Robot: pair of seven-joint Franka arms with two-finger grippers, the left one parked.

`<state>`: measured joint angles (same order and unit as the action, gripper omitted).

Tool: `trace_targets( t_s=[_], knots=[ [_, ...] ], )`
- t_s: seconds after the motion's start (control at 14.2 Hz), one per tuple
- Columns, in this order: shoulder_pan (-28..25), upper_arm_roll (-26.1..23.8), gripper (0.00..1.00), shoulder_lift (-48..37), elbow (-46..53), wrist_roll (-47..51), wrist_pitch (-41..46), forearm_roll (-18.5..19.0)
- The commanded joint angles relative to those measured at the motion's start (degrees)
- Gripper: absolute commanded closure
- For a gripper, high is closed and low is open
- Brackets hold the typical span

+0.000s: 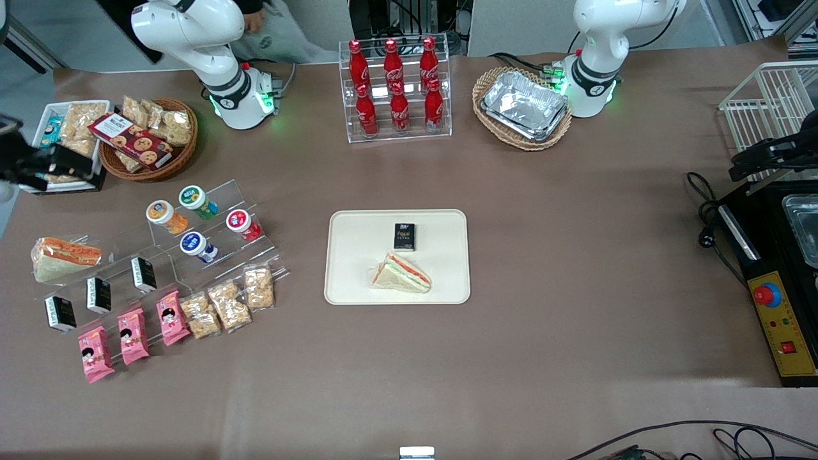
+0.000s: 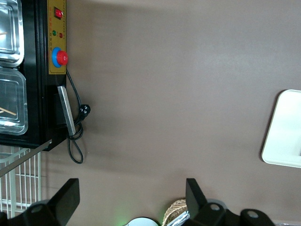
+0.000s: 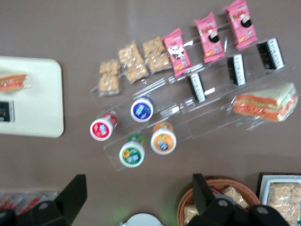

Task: Place green gum on tray
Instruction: 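Move the right gripper toward the acrylic rack of small bottles, then lower the right gripper onto the green-capped bottle and close on it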

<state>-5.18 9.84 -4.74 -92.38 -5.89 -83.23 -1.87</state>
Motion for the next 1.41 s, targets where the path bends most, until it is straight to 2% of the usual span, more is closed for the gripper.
trace_targets(
  t_s=[0.0,0.14,0.28,0.7,1.12,1.34],
  knots=[
    [-0.4,-2.7,0.00,-16.7,-19.1,2.0,-4.9,-0.5],
    [-0.3,-4.3,0.00,-24.5,-29.0,3.3,-8.9,0.4],
    [-0.2,-4.8,0.00,-27.1,-32.9,4.3,-10.1,0.8],
    [-0.2,-4.9,0.00,-24.4,-37.2,7.0,-15.9,0.8],
    [0.1,-5.1,0.00,-20.1,-47.6,16.2,-31.8,0.8],
    [-0.1,-5.1,0.00,-17.3,-48.9,18.7,-35.2,0.8]
  ],
)
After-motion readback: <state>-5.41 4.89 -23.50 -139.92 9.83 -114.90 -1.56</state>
